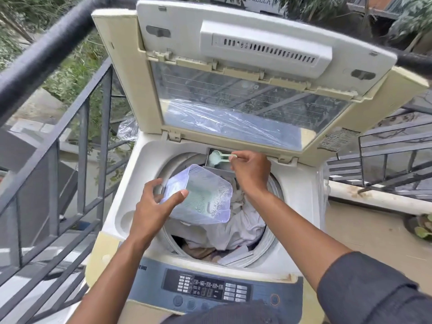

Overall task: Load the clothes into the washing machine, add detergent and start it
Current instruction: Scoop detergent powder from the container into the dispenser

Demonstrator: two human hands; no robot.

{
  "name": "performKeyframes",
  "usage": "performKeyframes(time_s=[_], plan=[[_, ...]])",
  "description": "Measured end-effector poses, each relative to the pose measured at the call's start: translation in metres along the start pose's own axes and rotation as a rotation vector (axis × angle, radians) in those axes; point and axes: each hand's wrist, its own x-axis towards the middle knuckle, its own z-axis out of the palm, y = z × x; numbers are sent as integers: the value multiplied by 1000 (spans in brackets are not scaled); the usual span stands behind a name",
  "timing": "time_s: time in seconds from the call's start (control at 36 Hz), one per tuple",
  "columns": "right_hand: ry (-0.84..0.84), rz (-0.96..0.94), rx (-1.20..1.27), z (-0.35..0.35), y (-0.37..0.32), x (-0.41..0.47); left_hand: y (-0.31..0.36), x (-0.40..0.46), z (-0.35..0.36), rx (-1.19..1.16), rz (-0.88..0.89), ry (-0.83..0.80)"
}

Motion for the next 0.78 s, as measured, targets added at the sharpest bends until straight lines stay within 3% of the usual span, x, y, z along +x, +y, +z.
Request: performKeyframes(time_s=[0.78], plan=[[91, -219, -138, -26, 12, -6, -1, -4, 1, 0, -15, -3]])
